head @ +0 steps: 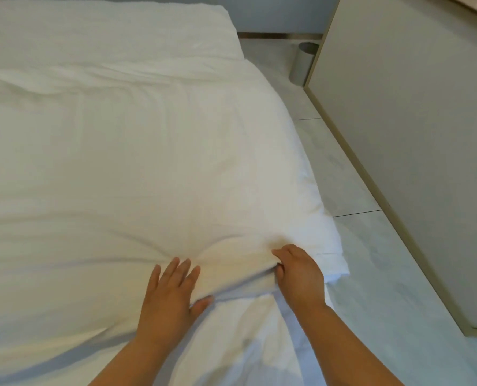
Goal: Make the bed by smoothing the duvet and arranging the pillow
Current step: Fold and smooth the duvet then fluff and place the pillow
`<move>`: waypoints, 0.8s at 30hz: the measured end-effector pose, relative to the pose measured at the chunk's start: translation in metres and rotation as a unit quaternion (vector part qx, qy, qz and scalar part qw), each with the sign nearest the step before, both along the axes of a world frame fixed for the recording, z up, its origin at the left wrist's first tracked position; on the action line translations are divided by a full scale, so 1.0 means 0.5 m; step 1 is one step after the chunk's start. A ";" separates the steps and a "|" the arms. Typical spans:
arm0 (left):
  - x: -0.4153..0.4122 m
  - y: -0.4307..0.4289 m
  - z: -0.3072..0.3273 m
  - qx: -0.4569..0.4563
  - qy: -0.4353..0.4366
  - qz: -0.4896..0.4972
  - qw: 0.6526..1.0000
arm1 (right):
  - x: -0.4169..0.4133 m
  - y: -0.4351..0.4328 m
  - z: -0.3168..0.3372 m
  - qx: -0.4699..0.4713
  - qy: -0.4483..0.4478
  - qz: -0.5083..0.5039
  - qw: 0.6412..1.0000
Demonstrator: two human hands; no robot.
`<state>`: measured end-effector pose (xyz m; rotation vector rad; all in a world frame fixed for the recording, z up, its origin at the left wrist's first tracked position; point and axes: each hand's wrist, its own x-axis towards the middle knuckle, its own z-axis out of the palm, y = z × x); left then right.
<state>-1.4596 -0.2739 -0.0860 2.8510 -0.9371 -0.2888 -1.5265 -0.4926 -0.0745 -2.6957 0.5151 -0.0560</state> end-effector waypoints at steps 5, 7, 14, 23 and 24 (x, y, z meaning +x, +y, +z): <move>0.026 -0.067 0.032 -0.001 0.075 0.100 0.992 | -0.001 -0.003 0.015 -0.011 0.068 0.002 0.998; 0.013 -0.083 0.039 -0.027 0.075 0.142 0.987 | -0.013 0.006 0.017 0.017 0.091 -0.006 0.996; -0.067 -0.263 0.038 -0.043 0.080 0.277 0.957 | -0.055 -0.064 0.026 0.046 0.077 0.138 0.986; -0.124 -0.488 0.044 -0.066 0.026 0.470 0.880 | -0.153 -0.376 0.070 0.103 0.087 0.215 0.967; -0.125 -0.498 0.052 -0.058 0.033 0.479 0.876 | -0.152 -0.415 0.087 0.123 0.099 0.240 0.958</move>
